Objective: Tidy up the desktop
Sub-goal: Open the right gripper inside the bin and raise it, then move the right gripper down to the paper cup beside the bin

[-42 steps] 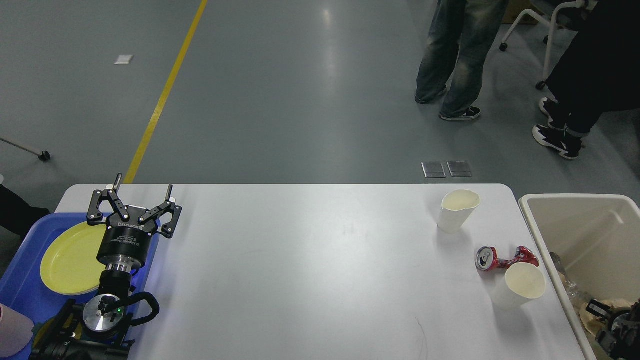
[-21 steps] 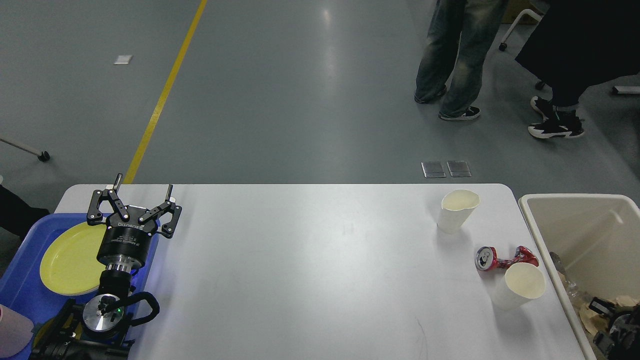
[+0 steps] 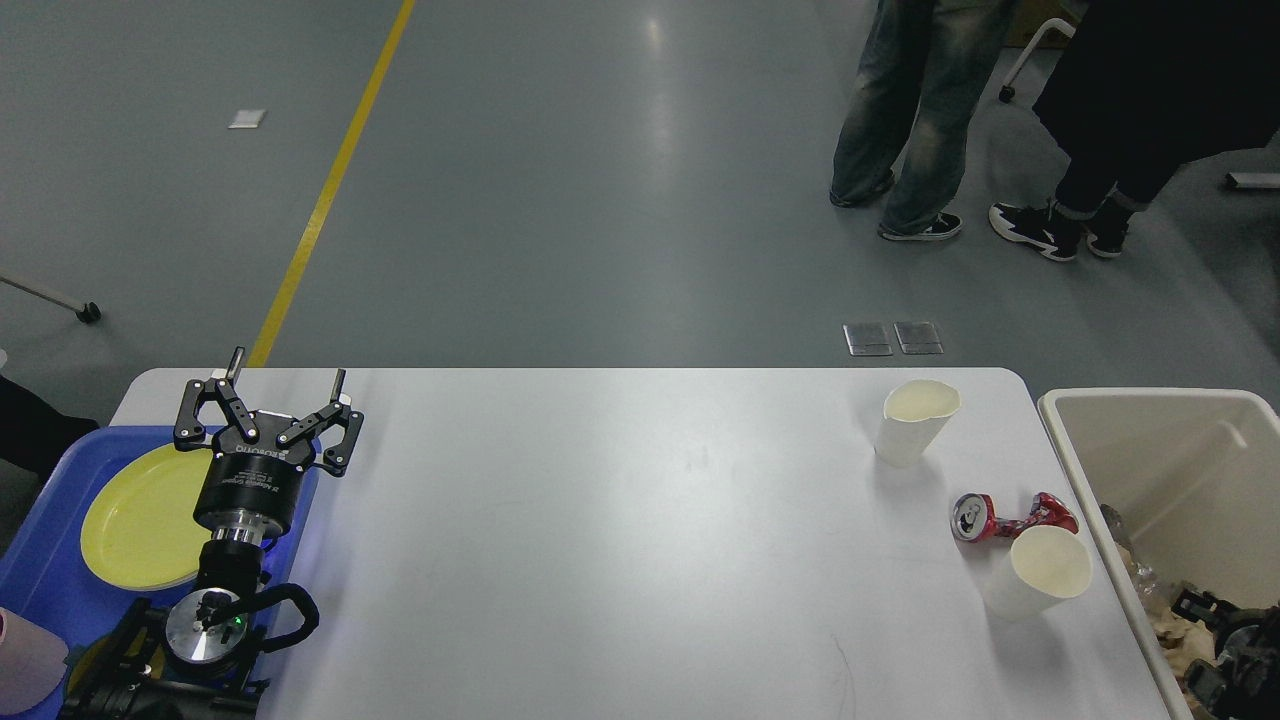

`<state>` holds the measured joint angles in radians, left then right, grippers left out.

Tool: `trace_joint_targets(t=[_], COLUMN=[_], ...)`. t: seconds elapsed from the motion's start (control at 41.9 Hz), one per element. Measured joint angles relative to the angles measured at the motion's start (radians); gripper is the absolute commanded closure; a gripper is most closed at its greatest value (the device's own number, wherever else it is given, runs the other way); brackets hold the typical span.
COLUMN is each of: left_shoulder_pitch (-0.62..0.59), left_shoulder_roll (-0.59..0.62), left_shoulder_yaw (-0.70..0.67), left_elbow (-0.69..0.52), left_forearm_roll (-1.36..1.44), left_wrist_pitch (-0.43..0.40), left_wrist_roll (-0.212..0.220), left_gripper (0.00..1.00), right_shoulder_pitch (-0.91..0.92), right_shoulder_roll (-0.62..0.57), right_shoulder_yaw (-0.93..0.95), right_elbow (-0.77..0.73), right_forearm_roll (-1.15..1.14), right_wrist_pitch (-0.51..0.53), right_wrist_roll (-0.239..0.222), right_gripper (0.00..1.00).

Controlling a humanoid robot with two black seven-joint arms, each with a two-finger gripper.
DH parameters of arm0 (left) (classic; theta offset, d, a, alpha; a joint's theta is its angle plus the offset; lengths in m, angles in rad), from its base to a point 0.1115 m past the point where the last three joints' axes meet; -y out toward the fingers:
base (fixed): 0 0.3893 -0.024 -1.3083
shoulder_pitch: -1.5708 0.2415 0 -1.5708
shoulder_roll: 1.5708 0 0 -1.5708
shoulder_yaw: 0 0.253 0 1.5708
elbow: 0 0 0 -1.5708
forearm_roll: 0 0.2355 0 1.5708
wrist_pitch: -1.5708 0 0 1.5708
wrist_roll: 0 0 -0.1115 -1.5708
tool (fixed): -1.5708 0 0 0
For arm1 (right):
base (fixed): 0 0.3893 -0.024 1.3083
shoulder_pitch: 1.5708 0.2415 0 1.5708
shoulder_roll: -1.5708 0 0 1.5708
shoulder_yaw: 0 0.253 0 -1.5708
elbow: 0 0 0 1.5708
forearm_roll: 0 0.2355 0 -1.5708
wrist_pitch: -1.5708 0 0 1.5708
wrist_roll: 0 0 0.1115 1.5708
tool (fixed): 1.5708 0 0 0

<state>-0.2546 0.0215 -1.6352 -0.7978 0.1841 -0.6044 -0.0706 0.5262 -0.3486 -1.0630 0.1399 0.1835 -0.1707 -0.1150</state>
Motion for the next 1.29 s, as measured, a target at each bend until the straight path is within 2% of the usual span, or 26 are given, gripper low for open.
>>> trace_joint_targets(t=[0.191, 0.287, 0.454, 0.573, 0.717, 0.836, 1.027, 1.075, 1.17, 1.29], left_shoulder_pitch=[0.0, 0.0, 0.0, 0.0, 0.0, 0.0, 0.0, 0.0, 0.0, 0.0], left_shoulder_roll=[0.0, 0.0, 0.0, 0.0, 0.0, 0.0, 0.0, 0.0, 0.0, 0.0], left_shoulder_yaw=[0.0, 0.0, 0.0, 0.0, 0.0, 0.0, 0.0, 0.0, 0.0, 0.0], left_elbow=[0.0, 0.0, 0.0, 0.0, 0.0, 0.0, 0.0, 0.0, 0.0, 0.0], left_forearm_roll=[0.0, 0.0, 0.0, 0.0, 0.0, 0.0, 0.0, 0.0, 0.0, 0.0], left_wrist_pitch=[0.0, 0.0, 0.0, 0.0, 0.0, 0.0, 0.0, 0.0, 0.0, 0.0], left_wrist_roll=[0.0, 0.0, 0.0, 0.0, 0.0, 0.0, 0.0, 0.0, 0.0, 0.0], left_gripper=[0.04, 0.04, 0.04, 0.04, 0.04, 0.04, 0.04, 0.04, 0.04, 0.04], right_shoulder_pitch=[0.012, 0.071, 0.246, 0.429, 0.68, 0.946, 1.283, 1.386, 1.505, 1.668], right_shoulder_roll=[-0.002, -0.027, -0.156, -0.235, -0.293, -0.298, -0.2, -0.158, -0.117, -0.082], right_shoulder_yaw=[0.002, 0.003, -0.002, -0.029, -0.095, -0.205, -0.315, -0.326, -0.332, -0.331], right_elbow=[0.014, 0.075, 0.279, 0.445, 0.614, 0.759, 0.885, 0.917, 0.984, 1.14], right_forearm_roll=[0.0, 0.0, -0.013, -0.048, -0.135, -0.173, -0.174, -0.171, -0.17, -0.167], right_wrist_pitch=[0.008, 0.031, 0.064, 0.125, 0.274, 0.468, 0.773, 0.885, 0.983, 1.047], right_wrist_roll=[0.001, 0.004, 0.004, 0.002, -0.002, -0.003, -0.006, -0.006, -0.006, -0.008], right_gripper=[0.0, 0.0, 0.0, 0.0, 0.0, 0.0, 0.0, 0.0, 0.0, 0.0])
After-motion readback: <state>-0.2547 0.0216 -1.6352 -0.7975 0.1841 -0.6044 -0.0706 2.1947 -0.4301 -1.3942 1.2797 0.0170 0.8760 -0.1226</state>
